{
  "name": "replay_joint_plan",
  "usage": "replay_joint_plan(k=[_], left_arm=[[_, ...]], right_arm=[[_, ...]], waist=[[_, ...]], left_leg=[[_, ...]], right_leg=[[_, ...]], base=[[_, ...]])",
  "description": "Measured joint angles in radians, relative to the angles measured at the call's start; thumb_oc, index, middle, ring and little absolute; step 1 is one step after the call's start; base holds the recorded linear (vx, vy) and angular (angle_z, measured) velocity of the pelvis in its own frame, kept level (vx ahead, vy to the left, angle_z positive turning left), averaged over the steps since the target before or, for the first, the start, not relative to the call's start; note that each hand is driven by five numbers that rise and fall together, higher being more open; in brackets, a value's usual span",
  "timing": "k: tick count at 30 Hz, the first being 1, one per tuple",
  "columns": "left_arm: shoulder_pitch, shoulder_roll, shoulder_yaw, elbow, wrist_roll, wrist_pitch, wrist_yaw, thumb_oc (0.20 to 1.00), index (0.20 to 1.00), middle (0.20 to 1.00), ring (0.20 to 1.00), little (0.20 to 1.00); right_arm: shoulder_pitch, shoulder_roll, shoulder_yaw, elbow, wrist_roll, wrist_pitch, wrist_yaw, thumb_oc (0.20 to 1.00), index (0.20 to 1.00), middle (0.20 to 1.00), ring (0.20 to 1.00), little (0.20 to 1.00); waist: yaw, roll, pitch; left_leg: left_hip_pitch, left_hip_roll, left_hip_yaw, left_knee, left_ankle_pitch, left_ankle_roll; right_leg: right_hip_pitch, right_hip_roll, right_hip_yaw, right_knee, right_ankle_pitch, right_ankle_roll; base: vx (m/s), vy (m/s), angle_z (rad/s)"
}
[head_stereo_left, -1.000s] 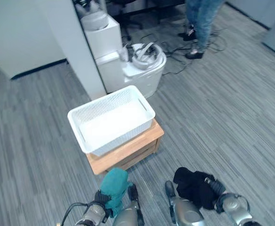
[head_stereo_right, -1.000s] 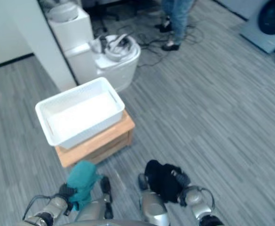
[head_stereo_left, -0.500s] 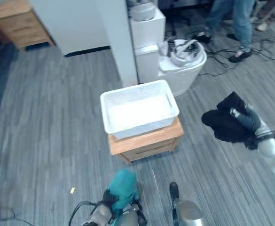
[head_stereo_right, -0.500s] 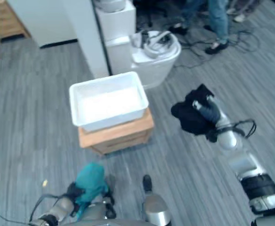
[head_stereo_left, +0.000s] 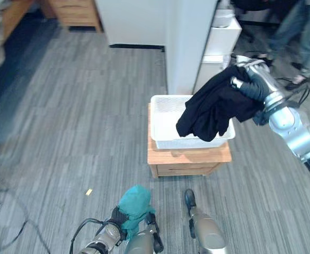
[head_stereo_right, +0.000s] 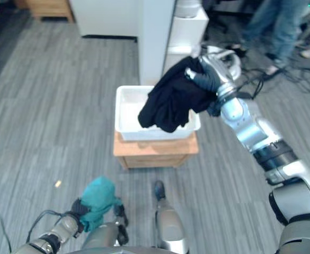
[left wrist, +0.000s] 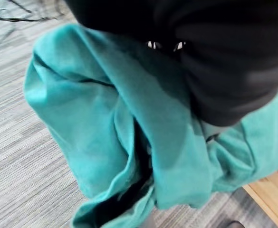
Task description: Tidy up the quilt and then pick up the clothes from the bed and put them into the laundry hamper.
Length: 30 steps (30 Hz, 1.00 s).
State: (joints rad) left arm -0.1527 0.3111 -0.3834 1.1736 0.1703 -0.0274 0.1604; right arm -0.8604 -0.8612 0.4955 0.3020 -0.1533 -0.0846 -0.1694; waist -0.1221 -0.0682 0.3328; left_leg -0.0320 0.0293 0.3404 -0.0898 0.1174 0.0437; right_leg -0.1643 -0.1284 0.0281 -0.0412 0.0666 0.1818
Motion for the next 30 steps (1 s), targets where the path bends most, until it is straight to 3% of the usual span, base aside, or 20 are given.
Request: replay_joint_plan(k=[4, 8, 9, 10, 11, 17, 23, 25, 30], left_arm=[[0.086, 0.003, 0.007, -0.042, -0.01, -0.002, 0.0, 0.2, 0.2, 0.2, 0.2, 0.2], [0.116, 0.003, 0.003, -0.139, -0.012, -0.012, 0.004, 0.2, 0.2, 0.2, 0.2, 0.2], [0.116, 0.006, 0.004, -0.209, -0.014, -0.016, 0.006, 0.2, 0.2, 0.2, 0.2, 0.2], [0.121, 0.006, 0.004, -0.243, -0.017, -0.02, 0.009, 0.2, 0.2, 0.2, 0.2, 0.2], [0.11, 0.005, 0.008, -0.305, -0.046, -0.035, 0.02, 0.2, 0.2, 0.2, 0.2, 0.2], [0.101, 0.071, 0.116, -0.684, -0.09, -0.072, 0.038, 0.2, 0.2, 0.2, 0.2, 0.2], [0.136, 0.264, 0.208, -1.026, -0.105, -0.107, 0.031, 0.2, 0.2, 0.2, 0.2, 0.2], [0.131, 0.32, 0.248, -1.139, -0.144, -0.125, 0.013, 0.2, 0.2, 0.2, 0.2, 0.2], [0.043, 0.322, 0.276, -1.386, -0.287, -0.174, -0.072, 0.2, 0.2, 0.2, 0.2, 0.2]], right_arm=[[-0.053, 0.0, 0.054, 0.031, -0.003, 0.003, 0.0, 0.2, 0.2, 0.2, 0.2, 0.2], [-0.065, 0.001, 0.072, 0.089, -0.004, 0.004, -0.001, 0.2, 0.2, 0.2, 0.2, 0.2], [-0.062, -0.003, 0.072, 0.106, -0.006, 0.007, -0.001, 0.266, 0.266, 0.266, 0.266, 0.266], [-0.059, -0.007, 0.072, 0.112, -0.006, 0.008, -0.001, 0.561, 0.561, 0.561, 0.561, 0.561], [-0.051, -0.01, 0.072, 0.114, -0.015, 0.016, 0.0, 1.0, 1.0, 1.0, 1.0, 1.0], [0.164, -0.073, 0.003, -0.022, -0.181, 0.012, 0.0, 1.0, 1.0, 1.0, 1.0, 1.0], [0.498, -0.103, -0.265, -0.168, -0.37, -0.003, -0.017, 1.0, 1.0, 1.0, 1.0, 1.0], [0.611, -0.103, -0.326, -0.177, -0.399, -0.003, -0.027, 1.0, 1.0, 1.0, 1.0, 1.0], [0.819, -0.084, -0.41, -0.185, -0.437, 0.0, -0.023, 1.0, 1.0, 1.0, 1.0, 1.0]], waist=[[0.031, 0.012, -0.002], [0.028, 0.031, -0.001], [0.029, 0.049, 0.001], [0.026, 0.057, 0.001], [0.022, 0.079, 0.002], [0.03, 0.091, 0.002], [0.005, 0.102, 0.0], [-0.02, 0.111, -0.006], [-0.085, 0.129, -0.029]], left_leg=[[-0.019, 0.029, 0.003, 0.0, 0.0, -0.043], [-0.027, 0.032, -0.004, 0.001, 0.004, -0.065], [-0.034, 0.034, -0.016, 0.001, 0.009, -0.066], [-0.038, 0.034, -0.021, 0.001, 0.009, -0.066], [-0.04, 0.036, -0.023, 0.004, 0.013, -0.067], [-0.027, 0.044, -0.022, 0.007, 0.013, -0.068], [0.038, 0.047, -0.016, 0.0, -0.024, -0.087], [0.051, 0.047, -0.008, 0.0, -0.026, -0.086], [0.078, 0.047, 0.017, 0.0, -0.035, -0.089]], right_leg=[[0.0, 0.027, -0.011, -0.038, 0.076, -0.016], [-0.007, 0.03, -0.027, -0.039, 0.144, -0.055], [-0.009, 0.032, -0.035, -0.04, 0.148, -0.063], [-0.009, 0.032, -0.042, -0.04, 0.148, -0.067], [-0.009, 0.034, -0.05, -0.039, 0.154, -0.076], [0.004, 0.042, -0.057, -0.04, 0.151, -0.08], [0.059, 0.045, -0.035, -0.041, 0.125, -0.088], [0.068, 0.045, -0.025, -0.041, 0.121, -0.094], [0.081, 0.048, -0.003, -0.04, 0.126, -0.087]], base=[[0.05, -0.074, 0.09], [0.01, -0.079, 0.06], [0.02, -0.037, 0.12], [0.02, -0.051, 0.18], [0.01, -0.049, 0.12], [0.02, -0.027, 0.0], [0.04, 0.008, -0.08], [0.05, 0.036, -0.14], [0.03, 0.029, -0.17]])
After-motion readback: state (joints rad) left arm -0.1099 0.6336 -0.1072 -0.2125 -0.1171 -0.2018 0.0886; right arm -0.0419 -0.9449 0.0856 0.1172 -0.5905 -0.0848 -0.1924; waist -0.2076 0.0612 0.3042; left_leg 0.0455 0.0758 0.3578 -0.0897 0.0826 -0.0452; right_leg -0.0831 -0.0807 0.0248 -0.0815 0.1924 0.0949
